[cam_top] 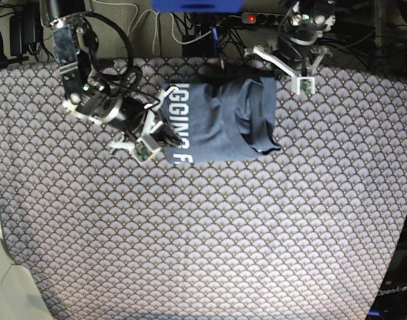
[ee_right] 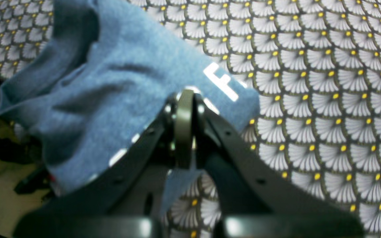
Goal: Fold the T-shirt properly
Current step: 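Pull the right gripper back, dragging the bundle toward the robot, then grasp the bundle with both grippers and square it on the table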
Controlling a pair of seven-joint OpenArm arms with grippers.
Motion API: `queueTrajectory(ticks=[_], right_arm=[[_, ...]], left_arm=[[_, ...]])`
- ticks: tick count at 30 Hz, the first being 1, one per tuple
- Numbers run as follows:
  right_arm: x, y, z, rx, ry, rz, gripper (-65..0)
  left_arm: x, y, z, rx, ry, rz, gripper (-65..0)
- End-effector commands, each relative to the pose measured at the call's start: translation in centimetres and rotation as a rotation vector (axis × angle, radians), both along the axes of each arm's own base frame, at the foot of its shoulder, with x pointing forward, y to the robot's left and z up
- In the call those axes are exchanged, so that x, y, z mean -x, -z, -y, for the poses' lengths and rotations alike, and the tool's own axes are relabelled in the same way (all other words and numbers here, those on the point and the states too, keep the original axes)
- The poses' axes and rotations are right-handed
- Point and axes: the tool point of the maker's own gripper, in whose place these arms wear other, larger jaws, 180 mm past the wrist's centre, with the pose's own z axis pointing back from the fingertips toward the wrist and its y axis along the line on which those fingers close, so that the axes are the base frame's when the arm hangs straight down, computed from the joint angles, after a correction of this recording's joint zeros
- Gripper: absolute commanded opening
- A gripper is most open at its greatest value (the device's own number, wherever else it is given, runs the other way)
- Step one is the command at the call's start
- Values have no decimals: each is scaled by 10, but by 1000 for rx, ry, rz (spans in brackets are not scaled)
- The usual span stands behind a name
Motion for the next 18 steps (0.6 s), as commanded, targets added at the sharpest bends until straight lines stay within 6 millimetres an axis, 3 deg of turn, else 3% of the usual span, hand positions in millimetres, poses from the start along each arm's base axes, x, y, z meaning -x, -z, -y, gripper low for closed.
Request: queueTrajectory(ticks=[1,8,15,18], right_arm=[[-7,-14,-1,-33,1,45,-650],[-7,-13,6,-12,-1,47,-650],[-11,-16,7,-9,-2,57,-650],[-25,-24,10,1,1,88,-650]], left_arm=[[-13,-10,0,2,1,56,-642],[-5,5,8,1,26,16,-642],[-23,25,13,2,15,-5,-642],[-38,29,16,10,-3,3,-642]])
